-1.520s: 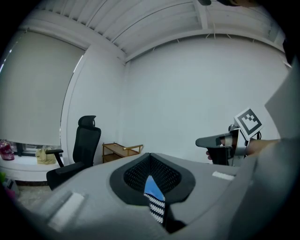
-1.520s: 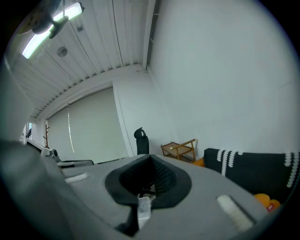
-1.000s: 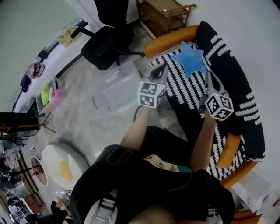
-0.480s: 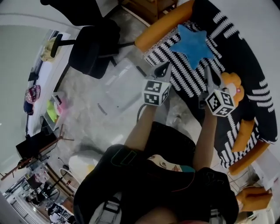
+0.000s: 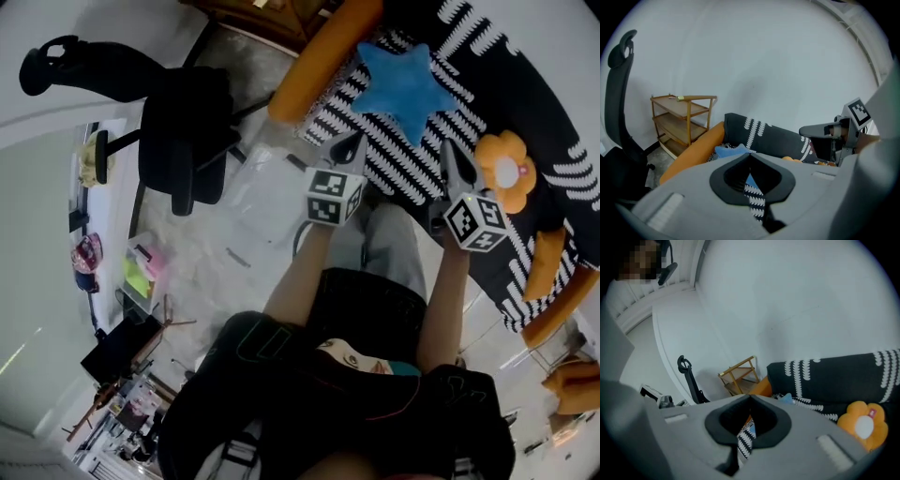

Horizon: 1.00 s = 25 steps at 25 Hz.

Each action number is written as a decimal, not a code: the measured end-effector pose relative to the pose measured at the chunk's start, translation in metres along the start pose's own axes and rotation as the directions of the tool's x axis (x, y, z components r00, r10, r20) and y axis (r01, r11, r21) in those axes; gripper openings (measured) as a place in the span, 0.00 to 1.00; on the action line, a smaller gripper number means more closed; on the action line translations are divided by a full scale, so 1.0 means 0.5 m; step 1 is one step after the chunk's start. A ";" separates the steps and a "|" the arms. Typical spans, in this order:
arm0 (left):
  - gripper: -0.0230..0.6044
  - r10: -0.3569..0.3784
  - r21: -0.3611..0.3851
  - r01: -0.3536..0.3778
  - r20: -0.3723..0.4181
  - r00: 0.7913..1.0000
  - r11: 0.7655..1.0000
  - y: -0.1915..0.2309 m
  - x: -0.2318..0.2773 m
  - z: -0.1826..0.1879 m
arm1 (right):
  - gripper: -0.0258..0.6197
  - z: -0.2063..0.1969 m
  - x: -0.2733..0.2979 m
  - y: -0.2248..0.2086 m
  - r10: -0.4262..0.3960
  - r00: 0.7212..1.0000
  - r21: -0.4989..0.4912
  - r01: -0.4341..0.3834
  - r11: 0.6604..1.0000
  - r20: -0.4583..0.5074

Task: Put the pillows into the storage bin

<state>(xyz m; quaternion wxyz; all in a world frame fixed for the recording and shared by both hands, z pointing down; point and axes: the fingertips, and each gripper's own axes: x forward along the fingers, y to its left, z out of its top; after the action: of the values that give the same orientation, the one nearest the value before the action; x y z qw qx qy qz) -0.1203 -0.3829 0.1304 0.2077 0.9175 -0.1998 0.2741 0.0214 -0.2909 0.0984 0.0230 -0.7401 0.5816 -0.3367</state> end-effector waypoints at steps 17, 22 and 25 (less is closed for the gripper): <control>0.05 -0.004 0.135 0.035 -0.223 0.975 0.990 0.112 0.322 -0.149 | 0.04 -0.268 0.194 -0.216 -0.050 0.995 0.169 0.063 0.984 -0.082; 0.24 -0.037 0.139 0.074 -0.250 0.968 0.988 0.156 0.371 -0.186 | 0.35 -0.340 0.238 -0.247 -0.023 0.992 0.216 0.050 0.975 -0.127; 0.45 -0.080 0.140 0.125 -0.289 0.954 0.982 0.165 0.401 -0.206 | 0.40 -0.367 0.269 -0.261 -0.003 0.986 0.205 0.038 0.978 -0.166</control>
<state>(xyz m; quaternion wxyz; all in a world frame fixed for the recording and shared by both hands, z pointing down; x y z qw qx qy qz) -0.0488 -0.4518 0.3487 0.1752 0.8916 -0.0981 0.4058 0.0485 -0.3011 0.3589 0.0485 -0.7093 0.5357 -0.4557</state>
